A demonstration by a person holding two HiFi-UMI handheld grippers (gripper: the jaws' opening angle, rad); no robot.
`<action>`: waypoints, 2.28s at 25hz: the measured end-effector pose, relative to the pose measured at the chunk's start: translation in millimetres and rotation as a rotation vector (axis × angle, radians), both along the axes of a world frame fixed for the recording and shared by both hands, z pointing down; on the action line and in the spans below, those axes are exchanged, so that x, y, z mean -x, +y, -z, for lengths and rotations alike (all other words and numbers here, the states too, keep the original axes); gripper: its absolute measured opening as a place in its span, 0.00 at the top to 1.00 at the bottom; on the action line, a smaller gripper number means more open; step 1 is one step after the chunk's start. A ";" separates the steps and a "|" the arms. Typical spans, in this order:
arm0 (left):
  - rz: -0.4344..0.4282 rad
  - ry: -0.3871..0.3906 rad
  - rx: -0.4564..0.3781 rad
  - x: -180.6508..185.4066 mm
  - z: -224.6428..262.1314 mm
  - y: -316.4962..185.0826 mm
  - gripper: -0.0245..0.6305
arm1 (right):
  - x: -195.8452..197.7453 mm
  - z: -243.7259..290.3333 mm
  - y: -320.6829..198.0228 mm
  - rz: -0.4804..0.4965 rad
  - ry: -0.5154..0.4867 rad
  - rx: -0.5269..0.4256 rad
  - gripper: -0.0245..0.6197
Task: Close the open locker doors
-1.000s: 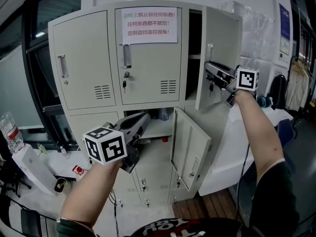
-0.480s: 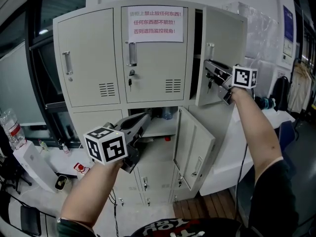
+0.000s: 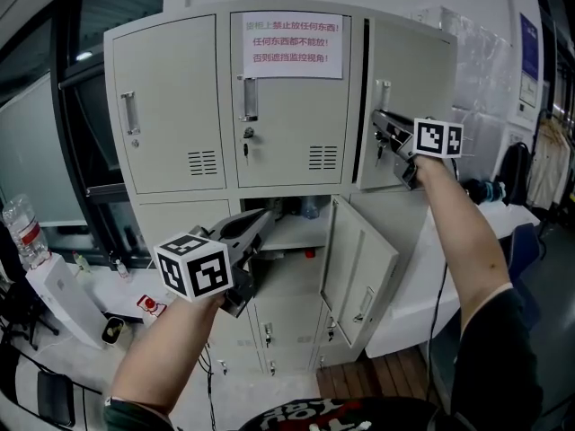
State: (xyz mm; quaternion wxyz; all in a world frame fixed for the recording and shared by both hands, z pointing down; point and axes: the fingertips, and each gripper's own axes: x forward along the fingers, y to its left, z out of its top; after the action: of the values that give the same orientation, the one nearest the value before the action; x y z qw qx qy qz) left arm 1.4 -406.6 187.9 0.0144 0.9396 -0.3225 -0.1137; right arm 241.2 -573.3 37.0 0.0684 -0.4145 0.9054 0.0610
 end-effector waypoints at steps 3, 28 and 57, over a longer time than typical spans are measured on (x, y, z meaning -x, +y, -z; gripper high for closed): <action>0.005 0.000 0.002 4.8 -1.0 -0.8 0.95 | 0.9 0.4 -4.0 -0.011 -0.004 0.002 0.84; 0.024 -0.007 0.027 23.5 -15.3 -25.9 0.95 | 5.8 2.7 -40.3 -0.080 -0.008 0.027 0.86; 0.015 -0.025 0.035 29.2 -17.0 -18.6 0.95 | -30.0 -7.2 -13.2 -0.317 0.027 -0.060 0.85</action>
State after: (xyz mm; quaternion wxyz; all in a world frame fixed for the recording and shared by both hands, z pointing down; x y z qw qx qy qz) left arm -27.8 -425.2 204.9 0.0258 0.9382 -0.3316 -0.0962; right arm 271.1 -586.5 44.2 0.0581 -0.5493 0.8272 0.1034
